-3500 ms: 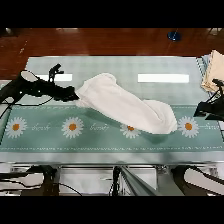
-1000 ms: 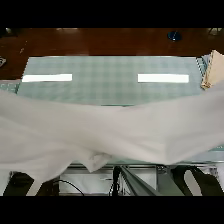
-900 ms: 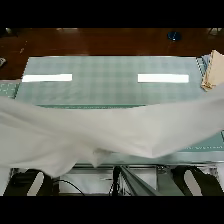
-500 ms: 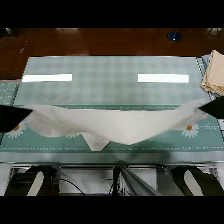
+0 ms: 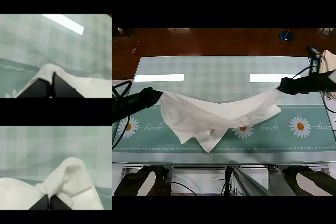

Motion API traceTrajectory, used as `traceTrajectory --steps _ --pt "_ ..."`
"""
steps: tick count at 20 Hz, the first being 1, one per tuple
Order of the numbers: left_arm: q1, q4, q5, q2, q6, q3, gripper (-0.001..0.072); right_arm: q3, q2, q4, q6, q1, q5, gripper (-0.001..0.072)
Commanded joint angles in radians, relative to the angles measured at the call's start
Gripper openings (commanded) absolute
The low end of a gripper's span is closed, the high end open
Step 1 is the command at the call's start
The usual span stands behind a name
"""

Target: Fold the shirts.

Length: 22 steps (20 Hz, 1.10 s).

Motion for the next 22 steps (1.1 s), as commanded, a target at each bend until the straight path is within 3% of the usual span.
traceTrajectory --steps 1,4,8,15,22 --pt "0.001 -0.003 0.261 -0.103 0.088 -0.024 0.0028 -0.004 -0.145 0.002 -0.026 0.063 -0.268 0.0019" --pt "0.001 -0.003 0.354 -0.172 0.087 -0.024 0.0028 -0.004 -0.169 0.011 -0.025 0.073 -0.464 0.002" --pt "-0.038 -0.002 0.367 -0.281 0.087 -0.024 0.0028 -0.004 -0.171 0.005 -0.025 0.072 -0.637 0.002" --pt "-0.254 -0.002 0.43 -0.462 0.086 -0.024 0.0029 -0.004 -0.253 0.004 -0.026 0.073 -0.533 0.002" --pt "-0.284 -0.002 0.432 -0.477 0.086 -0.023 0.0029 -0.003 -0.273 -0.003 -0.026 0.069 -0.541 0.002"
